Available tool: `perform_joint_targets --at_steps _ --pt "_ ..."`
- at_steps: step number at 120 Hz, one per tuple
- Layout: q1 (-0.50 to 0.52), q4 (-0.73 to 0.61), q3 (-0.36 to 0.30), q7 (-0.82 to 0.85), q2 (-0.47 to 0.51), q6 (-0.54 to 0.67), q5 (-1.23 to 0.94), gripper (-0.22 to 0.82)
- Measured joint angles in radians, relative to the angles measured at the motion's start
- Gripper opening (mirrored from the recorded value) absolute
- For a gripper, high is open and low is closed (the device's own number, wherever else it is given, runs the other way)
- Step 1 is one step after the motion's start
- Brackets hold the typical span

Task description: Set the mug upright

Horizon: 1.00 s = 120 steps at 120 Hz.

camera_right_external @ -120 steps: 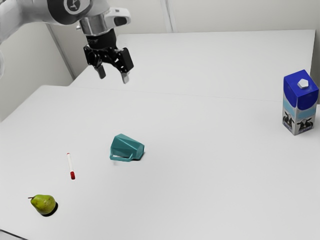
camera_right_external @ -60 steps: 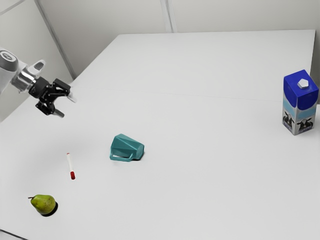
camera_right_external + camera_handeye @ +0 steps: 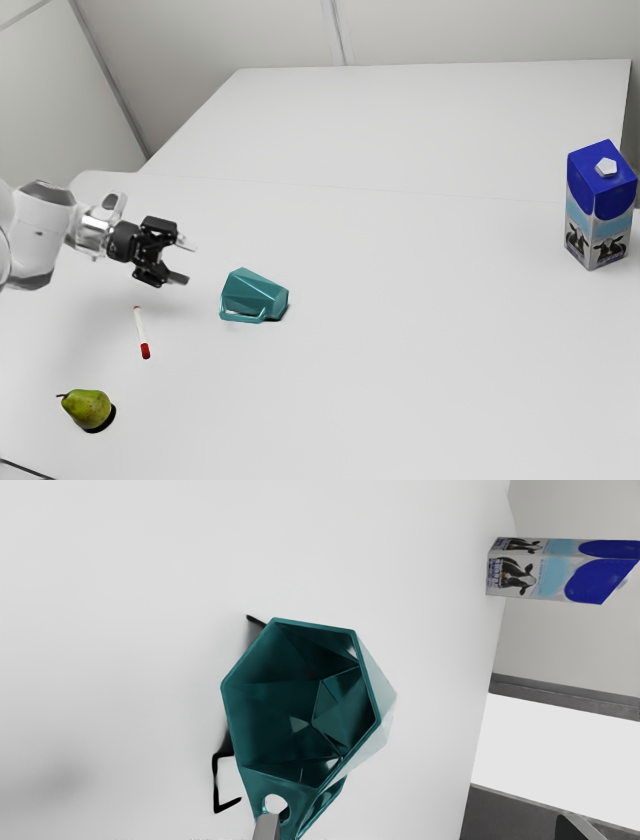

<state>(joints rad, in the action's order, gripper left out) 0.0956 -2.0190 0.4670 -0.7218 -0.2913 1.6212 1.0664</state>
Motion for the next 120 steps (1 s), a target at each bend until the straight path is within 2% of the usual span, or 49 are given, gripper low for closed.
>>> perform_joint_targets --at_steps 20,50,72,112,120 --pt "-0.026 -0.036 -0.005 -0.076 0.017 0.000 -0.006 0.60" --pt "-0.066 -0.038 -0.011 -0.150 -0.022 0.029 0.049 0.60" --pt "-0.095 -0.039 -0.024 -0.184 -0.063 0.065 0.129 0.60" --pt "-0.122 -0.070 -0.054 -0.220 -0.050 0.093 0.157 0.60" --pt "-0.123 -0.076 -0.059 -0.224 -0.047 0.099 0.158 0.55"
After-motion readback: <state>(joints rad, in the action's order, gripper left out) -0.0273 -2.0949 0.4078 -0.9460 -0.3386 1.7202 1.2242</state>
